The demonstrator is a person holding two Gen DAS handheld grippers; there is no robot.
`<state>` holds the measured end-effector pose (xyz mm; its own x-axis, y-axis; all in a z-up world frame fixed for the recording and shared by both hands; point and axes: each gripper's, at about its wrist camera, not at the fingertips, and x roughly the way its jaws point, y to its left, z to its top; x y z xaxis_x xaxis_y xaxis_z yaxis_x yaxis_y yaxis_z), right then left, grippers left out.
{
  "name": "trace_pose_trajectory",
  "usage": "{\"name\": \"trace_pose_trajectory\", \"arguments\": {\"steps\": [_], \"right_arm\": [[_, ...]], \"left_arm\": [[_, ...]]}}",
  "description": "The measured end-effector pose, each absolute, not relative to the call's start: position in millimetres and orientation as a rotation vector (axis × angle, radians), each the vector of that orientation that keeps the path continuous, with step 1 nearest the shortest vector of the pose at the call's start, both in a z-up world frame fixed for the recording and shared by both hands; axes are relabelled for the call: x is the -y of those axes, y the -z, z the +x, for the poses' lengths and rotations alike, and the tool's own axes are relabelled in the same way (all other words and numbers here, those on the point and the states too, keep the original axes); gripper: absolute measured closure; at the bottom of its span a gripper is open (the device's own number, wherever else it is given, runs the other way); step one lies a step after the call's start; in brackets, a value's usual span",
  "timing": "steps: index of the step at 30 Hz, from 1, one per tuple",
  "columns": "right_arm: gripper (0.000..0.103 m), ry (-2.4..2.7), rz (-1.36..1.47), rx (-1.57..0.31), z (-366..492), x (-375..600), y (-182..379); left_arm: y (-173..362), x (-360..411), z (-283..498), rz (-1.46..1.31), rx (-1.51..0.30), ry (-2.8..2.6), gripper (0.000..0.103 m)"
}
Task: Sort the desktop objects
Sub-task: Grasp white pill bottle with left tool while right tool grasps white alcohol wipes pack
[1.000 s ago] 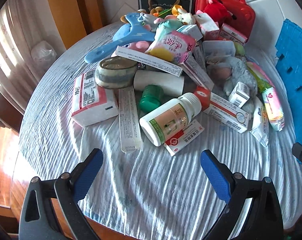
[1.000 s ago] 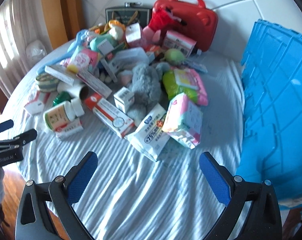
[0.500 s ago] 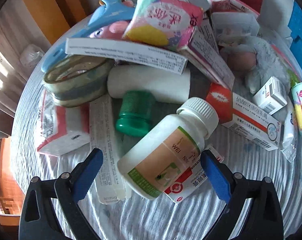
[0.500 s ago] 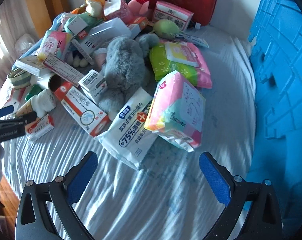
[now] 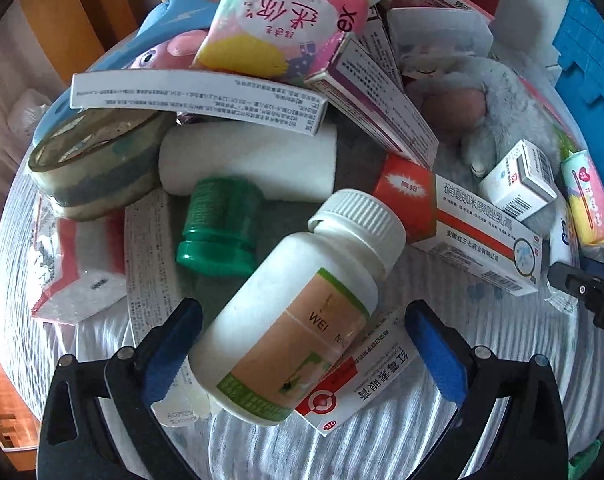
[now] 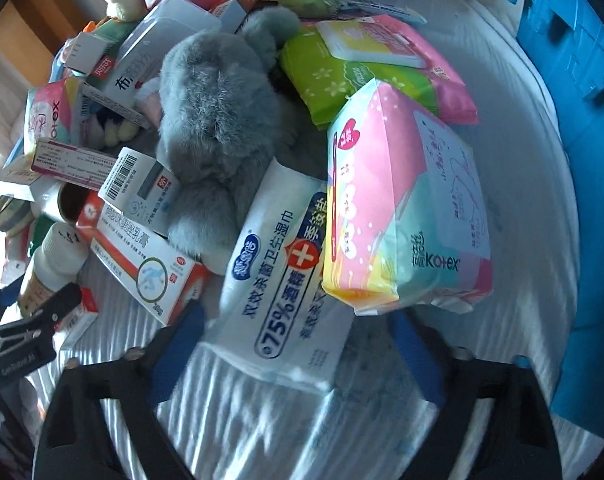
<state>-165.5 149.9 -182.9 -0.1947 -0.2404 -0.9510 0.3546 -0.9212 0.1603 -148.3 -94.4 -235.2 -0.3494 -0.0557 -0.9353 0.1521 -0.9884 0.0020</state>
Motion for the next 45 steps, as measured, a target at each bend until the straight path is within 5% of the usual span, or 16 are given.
{"name": "trace_pose_trajectory", "arguments": {"steps": [1, 3, 6, 8, 10, 11, 12, 15, 27, 37, 45], "right_arm": [[0.031, 2.159, 1.701, -0.147, -164, -151, 182], [0.032, 2.166, 1.702, -0.184, -162, -152, 179], [0.03, 2.16, 1.693, -0.184, -164, -151, 176], [0.016, 2.181, 1.698, -0.197, -169, -148, 179], [0.017, 2.162, 1.723, -0.18, -172, -146, 186], [0.026, 2.17, 1.721, -0.2, -170, -145, 186], [0.036, 2.176, 1.699, -0.234, -166, -143, 183], [0.045, 2.159, 1.659, -0.255, -154, -141, 172], [0.046, 2.249, 1.364, -0.266, -98, -156, 84], [0.046, 2.466, 0.96, -0.223, -67, -181, -42], [0.046, 2.586, 0.797, -0.201, -65, -220, -94]], "left_arm": [[235, 96, -146, 1.729, -0.159, 2.483, 0.003], [230, 101, -142, 1.704, -0.207, 2.494, 0.025], [226, 111, -145, 1.679, -0.245, 2.478, 0.029], [232, 112, -154, 1.726, -0.254, 2.454, 0.029], [233, 104, -156, 1.731, -0.193, 2.448, 0.039], [232, 98, -154, 1.745, -0.178, 2.456, 0.049], [229, 96, -152, 1.741, -0.183, 2.46, 0.05], [213, 89, -142, 1.689, -0.19, 2.489, 0.051], [142, 91, -84, 1.421, -0.188, 2.687, 0.052], [23, 32, -78, 1.052, -0.109, 2.973, 0.06], [27, 3, -112, 1.073, -0.094, 2.982, 0.06]]}}
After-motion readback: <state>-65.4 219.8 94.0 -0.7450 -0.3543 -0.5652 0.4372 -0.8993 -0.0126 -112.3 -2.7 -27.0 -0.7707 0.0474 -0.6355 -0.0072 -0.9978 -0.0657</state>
